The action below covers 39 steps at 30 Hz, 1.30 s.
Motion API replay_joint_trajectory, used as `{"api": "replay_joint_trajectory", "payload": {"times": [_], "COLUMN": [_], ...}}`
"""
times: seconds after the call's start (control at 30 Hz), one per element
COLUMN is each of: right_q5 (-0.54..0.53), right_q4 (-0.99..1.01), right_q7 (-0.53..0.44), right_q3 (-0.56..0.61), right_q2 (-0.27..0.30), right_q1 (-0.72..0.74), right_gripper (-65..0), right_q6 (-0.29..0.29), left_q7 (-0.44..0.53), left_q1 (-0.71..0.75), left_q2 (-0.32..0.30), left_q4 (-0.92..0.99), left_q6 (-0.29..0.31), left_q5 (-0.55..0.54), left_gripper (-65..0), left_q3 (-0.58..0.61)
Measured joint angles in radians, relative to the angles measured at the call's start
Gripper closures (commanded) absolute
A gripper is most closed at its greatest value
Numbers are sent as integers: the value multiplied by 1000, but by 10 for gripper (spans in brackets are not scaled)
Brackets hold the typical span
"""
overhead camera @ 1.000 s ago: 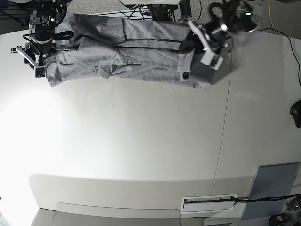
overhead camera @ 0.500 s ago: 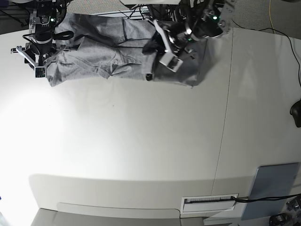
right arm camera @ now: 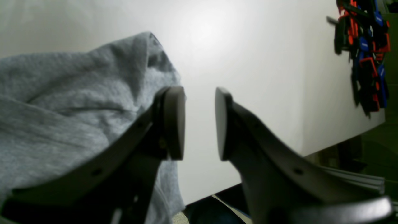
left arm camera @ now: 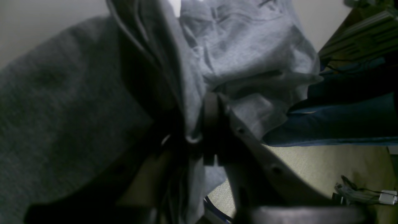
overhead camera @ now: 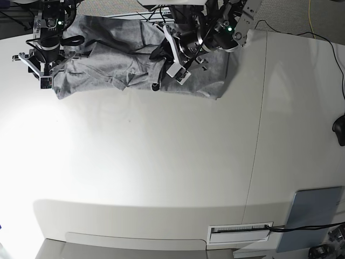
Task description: Fold the T-shirt properly
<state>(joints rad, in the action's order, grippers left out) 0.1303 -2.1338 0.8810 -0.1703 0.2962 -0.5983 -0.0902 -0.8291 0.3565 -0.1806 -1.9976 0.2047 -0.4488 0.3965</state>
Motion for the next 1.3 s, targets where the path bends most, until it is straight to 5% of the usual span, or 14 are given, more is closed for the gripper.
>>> {"api": "replay_joint_trajectory", "payload": {"times": [0.2, 0.27, 0.37, 0.43, 0.73, 0.9, 1.03, 1.23, 1.3], "right_q5": [0, 0, 0, 0, 36, 82, 80, 74, -13], "right_q4": [0, 0, 0, 0, 0, 0, 0, 0, 0], "right_q7": [0, 0, 0, 0, -3, 73, 180, 192, 162], "right_q3": [0, 0, 0, 0, 0, 0, 0, -2, -38], "right_q2": [0, 0, 0, 0, 0, 5, 6, 5, 5], "right_q1": [0, 0, 0, 0, 0, 0, 0, 0, 0], "right_gripper": [-172, -172, -172, -172, -172, -176, -266, -266, -266], "right_q6": [0, 0, 0, 0, 0, 0, 14, 32, 60], "left_q7": [10, 20, 22, 23, 23, 19, 18, 9, -17], "left_q1": [-6, -6, -8, -7, -11, -36, -35, -36, -35], "left_q2": [0, 0, 0, 0, 0, -1, -5, -5, -5], "left_q4": [0, 0, 0, 0, 0, -8, -26, -39, -39], "left_q6": [0, 1, 85, 105, 129, 129, 130, 159, 191], "left_q5": [-8, -8, -13, -50, -56, 47, 45, -4, -45], "left_gripper": [0, -100, -288, -346, -348, -348, -347, -347, -347], "left_q3": [0, 0, 0, 0, 0, -29, -106, -188, -211]}}
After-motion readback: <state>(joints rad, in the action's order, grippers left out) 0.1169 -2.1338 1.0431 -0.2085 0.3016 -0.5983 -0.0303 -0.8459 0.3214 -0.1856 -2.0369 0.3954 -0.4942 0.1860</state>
